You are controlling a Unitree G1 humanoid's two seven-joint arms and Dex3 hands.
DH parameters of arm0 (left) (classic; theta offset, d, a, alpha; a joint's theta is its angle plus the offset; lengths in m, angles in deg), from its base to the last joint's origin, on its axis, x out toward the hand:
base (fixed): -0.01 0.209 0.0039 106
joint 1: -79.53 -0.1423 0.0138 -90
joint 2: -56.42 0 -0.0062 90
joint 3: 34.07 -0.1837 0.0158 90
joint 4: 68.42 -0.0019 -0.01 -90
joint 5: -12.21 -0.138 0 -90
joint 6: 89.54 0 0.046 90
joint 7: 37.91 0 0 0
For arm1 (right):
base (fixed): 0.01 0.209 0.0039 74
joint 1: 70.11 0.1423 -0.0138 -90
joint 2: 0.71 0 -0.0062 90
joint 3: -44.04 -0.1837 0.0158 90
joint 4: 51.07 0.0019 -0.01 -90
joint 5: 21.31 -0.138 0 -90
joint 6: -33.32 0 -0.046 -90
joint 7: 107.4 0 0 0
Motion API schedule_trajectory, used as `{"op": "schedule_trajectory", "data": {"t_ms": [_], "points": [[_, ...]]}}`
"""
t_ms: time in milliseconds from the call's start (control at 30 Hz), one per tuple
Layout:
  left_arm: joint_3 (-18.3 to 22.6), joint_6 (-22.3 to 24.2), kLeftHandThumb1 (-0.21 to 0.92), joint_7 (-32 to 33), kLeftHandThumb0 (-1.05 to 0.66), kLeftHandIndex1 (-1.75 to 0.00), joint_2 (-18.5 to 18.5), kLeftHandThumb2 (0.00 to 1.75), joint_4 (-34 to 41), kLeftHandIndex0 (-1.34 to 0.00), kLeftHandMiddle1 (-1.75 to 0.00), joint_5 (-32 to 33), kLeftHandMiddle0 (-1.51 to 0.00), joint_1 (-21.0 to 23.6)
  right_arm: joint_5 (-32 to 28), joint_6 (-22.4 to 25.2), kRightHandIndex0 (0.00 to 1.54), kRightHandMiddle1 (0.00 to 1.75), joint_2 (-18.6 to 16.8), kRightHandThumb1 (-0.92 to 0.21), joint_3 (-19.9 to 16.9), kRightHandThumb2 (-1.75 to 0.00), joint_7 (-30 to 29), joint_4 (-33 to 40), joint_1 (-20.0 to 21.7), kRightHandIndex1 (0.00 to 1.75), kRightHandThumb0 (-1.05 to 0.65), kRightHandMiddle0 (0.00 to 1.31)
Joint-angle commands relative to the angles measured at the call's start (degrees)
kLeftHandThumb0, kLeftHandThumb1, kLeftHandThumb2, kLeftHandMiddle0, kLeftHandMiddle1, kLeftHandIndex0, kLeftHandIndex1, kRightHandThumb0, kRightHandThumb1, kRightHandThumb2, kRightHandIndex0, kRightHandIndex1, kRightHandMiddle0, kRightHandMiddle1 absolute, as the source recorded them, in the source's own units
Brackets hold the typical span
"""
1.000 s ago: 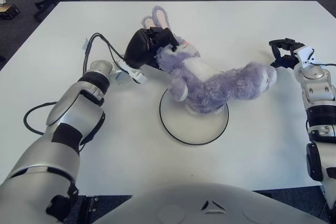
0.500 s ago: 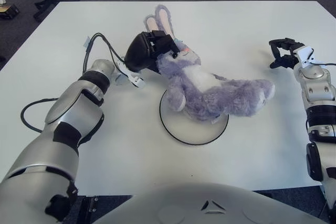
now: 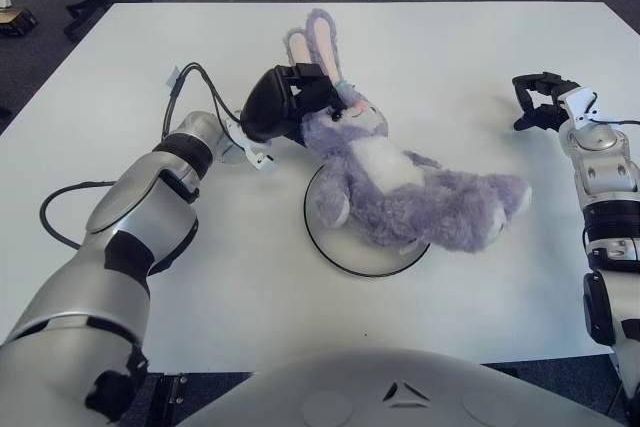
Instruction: Put the doll into the plate.
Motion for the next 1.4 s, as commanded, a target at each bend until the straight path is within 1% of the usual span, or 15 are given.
{"op": "schedule_trajectory", "data": {"t_ms": [0, 100, 233, 400, 700, 833, 933, 1067, 1367], "points": [[-0.68, -0.26, 0.92, 0.25, -0.18, -1.75, 0.11, 0.14, 0.4, -0.77, -1.75, 0.0, -0.99, 0.16, 0.69, 0.03, 0.69, 0.48, 0.72, -0.92, 0.15, -0.72, 0.28, 0.5, 1.21, 0.0, -0.78, 0.31], [-0.49, -1.6, 0.92, -1.0, -0.19, -1.75, -0.32, 0.14, 0.78, -0.77, -1.75, 1.21, -0.99, -1.0, 0.74, 0.02, 0.69, 0.48, 0.71, -0.92, 0.14, -0.72, 0.3, 0.45, 1.28, 0.0, -0.78, 0.31], [-0.31, -2.28, 0.92, -1.84, -0.19, -1.75, -0.35, 0.14, 1.16, -0.76, -1.75, 1.89, -0.99, -1.32, 0.75, 0.04, 0.69, 0.48, 0.7, -0.92, 0.14, -0.72, 0.3, 0.47, 1.29, 0.0, -0.78, 0.31], [0.21, -4.79, 0.92, -3.33, -0.19, -1.75, -0.34, 0.14, 2.26, -0.76, -1.75, 3.32, -0.99, -2.35, 0.72, -0.14, 0.69, 0.48, 0.72, -0.92, 0.1, -0.72, 0.31, 0.52, 1.15, 0.0, -0.78, 0.3], [0.39, -6.67, 0.92, -4.05, -0.2, -1.75, 0.09, 0.15, 4.28, -0.77, -1.75, 3.07, -0.98, -3.32, 0.7, -0.1, 0.68, 0.48, 0.72, -0.92, 0.11, -0.72, 0.4, 0.83, 1.06, 0.0, -0.78, 0.3], [0.31, -6.7, 0.92, -3.87, -0.2, -1.75, 0.2, 0.15, 4.77, -0.77, -1.75, 2.65, -0.98, -3.41, 0.7, -0.08, 0.68, 0.48, 0.72, -0.92, 0.11, -0.72, 0.41, 0.87, 1.06, 0.0, -0.78, 0.29], [-0.81, -5.52, 0.92, -1.58, -0.21, -1.75, 0.49, 0.16, 5.69, -0.78, -1.75, 0.62, -0.98, -3.24, 0.64, -0.13, 0.68, 0.48, 0.71, -0.92, 0.06, -0.72, 0.45, 0.99, 0.94, 0.0, -0.77, 0.29], [-1.44, -4.5, 0.92, -0.3, -0.21, -1.75, 0.64, 0.16, 5.96, -0.78, -1.75, -0.53, -0.98, -3.16, 0.59, -0.14, 0.67, 0.48, 0.75, -0.92, 0.02, -0.72, 0.53, 1.02, 0.9, 0.0, -0.77, 0.29], [-2.23, -3.19, 0.92, 0.78, -0.21, -1.75, 0.54, 0.16, 6.37, -0.8, -1.75, -1.42, -0.98, -3.28, 0.51, -0.11, 0.67, 0.48, 0.85, -0.92, -0.09, -0.72, 0.67, 1.14, 0.81, 0.0, -0.77, 0.29]]}}
